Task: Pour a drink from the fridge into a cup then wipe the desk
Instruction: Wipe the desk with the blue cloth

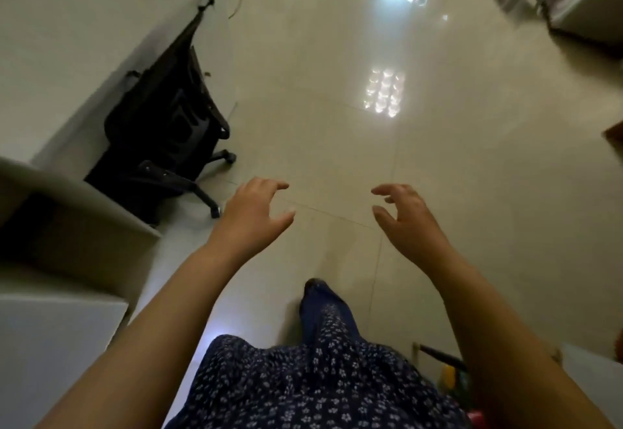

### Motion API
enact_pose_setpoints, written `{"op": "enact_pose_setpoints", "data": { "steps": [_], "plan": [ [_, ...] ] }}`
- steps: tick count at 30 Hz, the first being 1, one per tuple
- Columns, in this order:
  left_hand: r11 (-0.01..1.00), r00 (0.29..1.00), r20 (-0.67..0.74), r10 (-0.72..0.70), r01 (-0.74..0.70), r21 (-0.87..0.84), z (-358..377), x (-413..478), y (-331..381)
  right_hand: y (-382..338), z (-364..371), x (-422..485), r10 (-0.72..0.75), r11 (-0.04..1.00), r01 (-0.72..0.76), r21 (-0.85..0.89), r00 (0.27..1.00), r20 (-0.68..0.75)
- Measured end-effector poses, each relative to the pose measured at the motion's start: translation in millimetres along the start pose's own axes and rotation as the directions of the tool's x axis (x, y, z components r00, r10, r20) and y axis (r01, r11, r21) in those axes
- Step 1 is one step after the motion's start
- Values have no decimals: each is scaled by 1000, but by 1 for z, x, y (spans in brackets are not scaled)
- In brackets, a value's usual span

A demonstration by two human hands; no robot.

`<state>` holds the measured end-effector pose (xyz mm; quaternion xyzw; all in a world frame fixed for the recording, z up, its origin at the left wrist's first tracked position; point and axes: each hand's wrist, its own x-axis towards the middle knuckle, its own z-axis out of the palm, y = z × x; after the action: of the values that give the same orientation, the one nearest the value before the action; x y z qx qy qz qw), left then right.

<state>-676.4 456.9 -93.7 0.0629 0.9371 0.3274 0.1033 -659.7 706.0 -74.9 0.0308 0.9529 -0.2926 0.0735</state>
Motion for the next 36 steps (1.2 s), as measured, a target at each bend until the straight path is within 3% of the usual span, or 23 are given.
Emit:
{"op": "enact_pose_setpoints", "data": {
  "steps": [4,8,14,21,36],
  "plan": [
    [977,974,-99,-205,197,-82,-33,34,-37,-41,28,89,-150,988,153,-9,981,121],
    [945,931,-179,-317,295,-139,-60,97,-48,-68,35,182,-293,953,303,-9,928,229],
    [947,927,-219,-305,272,-169,-101,193,-40,-105,20,297,-366,930,359,74,894,257],
    [932,895,-261,-361,339,-127,-125,279,-65,-143,26,404,-416,909,402,109,855,310],
    [903,875,-226,-428,408,-132,-236,537,-171,-235,53,677,-395,914,403,55,846,357]
  ]
}}
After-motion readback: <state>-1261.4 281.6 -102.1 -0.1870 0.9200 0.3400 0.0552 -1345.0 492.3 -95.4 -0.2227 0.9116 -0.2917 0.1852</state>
